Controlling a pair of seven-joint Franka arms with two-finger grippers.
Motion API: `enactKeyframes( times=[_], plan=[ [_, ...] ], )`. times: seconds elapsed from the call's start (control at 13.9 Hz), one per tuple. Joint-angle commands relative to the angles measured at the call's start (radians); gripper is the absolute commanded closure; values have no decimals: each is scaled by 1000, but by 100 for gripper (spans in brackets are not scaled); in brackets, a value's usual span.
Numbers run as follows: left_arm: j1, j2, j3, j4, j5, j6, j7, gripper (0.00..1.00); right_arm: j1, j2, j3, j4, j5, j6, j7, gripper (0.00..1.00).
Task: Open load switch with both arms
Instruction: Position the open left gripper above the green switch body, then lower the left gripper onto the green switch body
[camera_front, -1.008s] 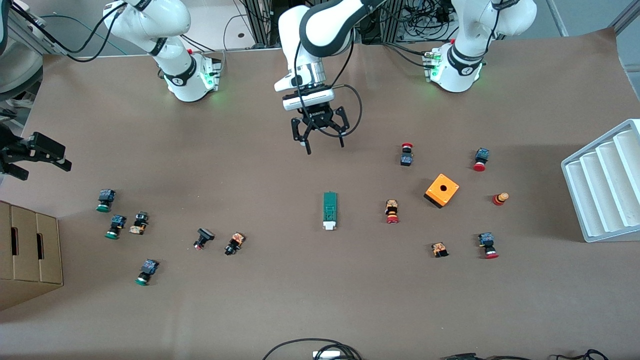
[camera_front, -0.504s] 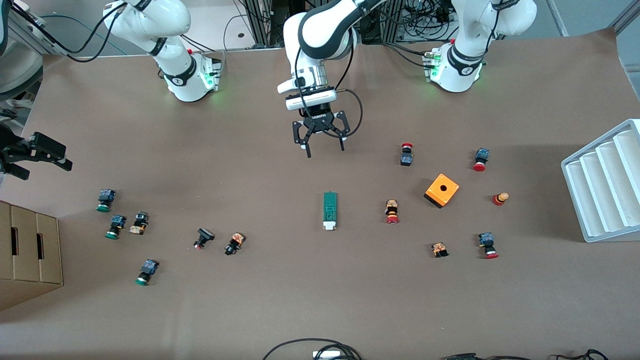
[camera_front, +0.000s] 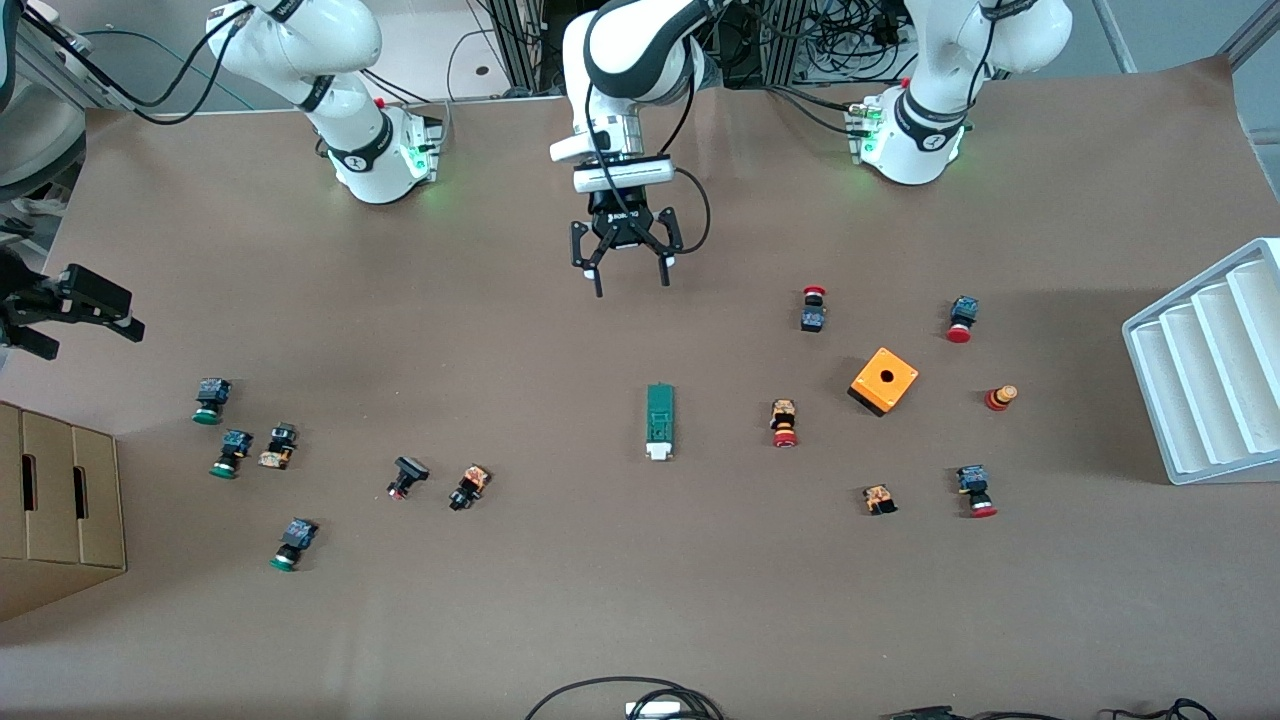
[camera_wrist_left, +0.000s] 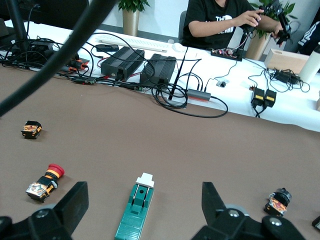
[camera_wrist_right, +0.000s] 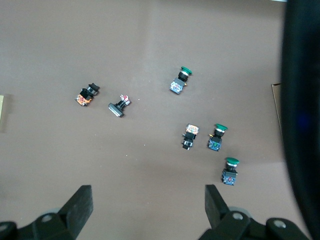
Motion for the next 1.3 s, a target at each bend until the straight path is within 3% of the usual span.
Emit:
enactKeyframes(
  times=[0.0, 0.14, 0.43, 0.79, 1.22],
  plan=[
    [-31, 35, 11, -12, 68, -13, -106, 0, -6, -3, 5, -3, -13, -9, -7, 0],
    [-62, 46, 36, -10, 87, -16, -152, 0, -4, -1, 5, -3, -13, -9, -7, 0],
    [-215, 45, 214, -10, 85, 4, -247, 0, -4, -1, 5, -3, -15, -9, -7, 0],
    [-218, 64, 228, -19, 87, 26, -339, 0, -3, 0, 7, -3, -13, -7, -6, 0],
    [-211, 114, 228, -22, 136, 47, -257, 0, -1, 2, 7, -5, -15, -7, -3, 0]
  ],
)
